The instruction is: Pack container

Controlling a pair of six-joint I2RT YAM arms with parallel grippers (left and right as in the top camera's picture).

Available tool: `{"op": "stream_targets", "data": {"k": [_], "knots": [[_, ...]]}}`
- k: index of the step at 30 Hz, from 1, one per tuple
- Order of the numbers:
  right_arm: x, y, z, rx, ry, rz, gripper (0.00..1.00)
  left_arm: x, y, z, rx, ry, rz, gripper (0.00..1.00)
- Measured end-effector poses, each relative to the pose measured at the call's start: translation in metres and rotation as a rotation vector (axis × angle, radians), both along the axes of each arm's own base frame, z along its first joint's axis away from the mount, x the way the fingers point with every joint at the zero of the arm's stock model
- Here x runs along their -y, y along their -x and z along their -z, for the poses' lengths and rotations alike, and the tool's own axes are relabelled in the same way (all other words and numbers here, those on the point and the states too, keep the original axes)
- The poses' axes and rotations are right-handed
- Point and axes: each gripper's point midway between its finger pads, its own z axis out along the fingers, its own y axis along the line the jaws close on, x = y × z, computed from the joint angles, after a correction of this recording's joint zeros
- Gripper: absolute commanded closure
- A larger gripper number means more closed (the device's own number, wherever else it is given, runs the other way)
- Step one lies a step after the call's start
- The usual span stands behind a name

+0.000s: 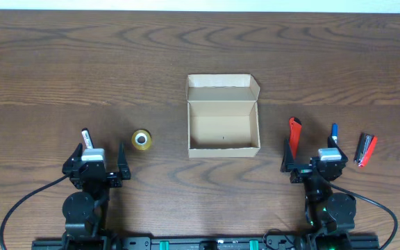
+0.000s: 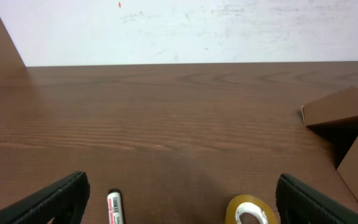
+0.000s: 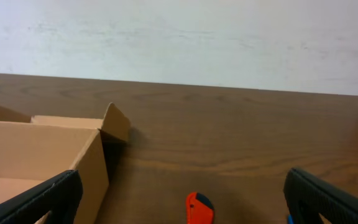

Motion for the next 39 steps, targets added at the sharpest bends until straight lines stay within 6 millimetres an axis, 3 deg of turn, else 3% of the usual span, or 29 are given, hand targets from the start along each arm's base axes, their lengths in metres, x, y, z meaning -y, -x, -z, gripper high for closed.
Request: {"op": "stream_targets", "data": {"k": [6, 11, 15, 18, 24, 28, 34, 39], "knots": [[0.01, -0.006, -0.01, 0.031, -0.042, 0.048, 0.01, 0.0, 0.0, 0.0, 0.0, 0.0, 0.0, 0.05], [0.029, -0.023, -0.021, -0.084, -0.025, 0.117, 0.01, 0.0, 0.0, 0.0, 0.001, 0.0, 0.0, 0.05], [0.041, -0.062, -0.041, -0.273, -0.01, 0.126, 0.01, 0.0, 0.0, 0.0, 0.002, 0.0, 0.0, 0.05], [0.047, -0.089, -0.042, -0.5, -0.017, 0.122, 0.01, 0.0, 0.0, 0.0, 0.004, 0.001, 0.0, 0.05], [0.045, -0.099, -0.057, -0.907, -0.044, 0.094, 0.01, 0.0, 0.0, -0.001, 0.005, 0.007, -0.001, 0.05], [0.037, -0.098, -0.069, -1.008, -0.079, 0.057, 0.01, 0.0, 0.0, 0.0, 0.004, 0.007, -0.001, 0.05], [0.026, -0.093, -0.052, -1.083, -0.186, 0.049, 0.01, 0.0, 0.0, 0.0, 0.004, 0.007, -0.001, 0.05], [0.031, -0.081, -0.007, -1.163, -0.239, 0.134, 0.01, 0.0, 0.0, 0.0, 0.004, 0.007, -0.001, 0.05]]}}
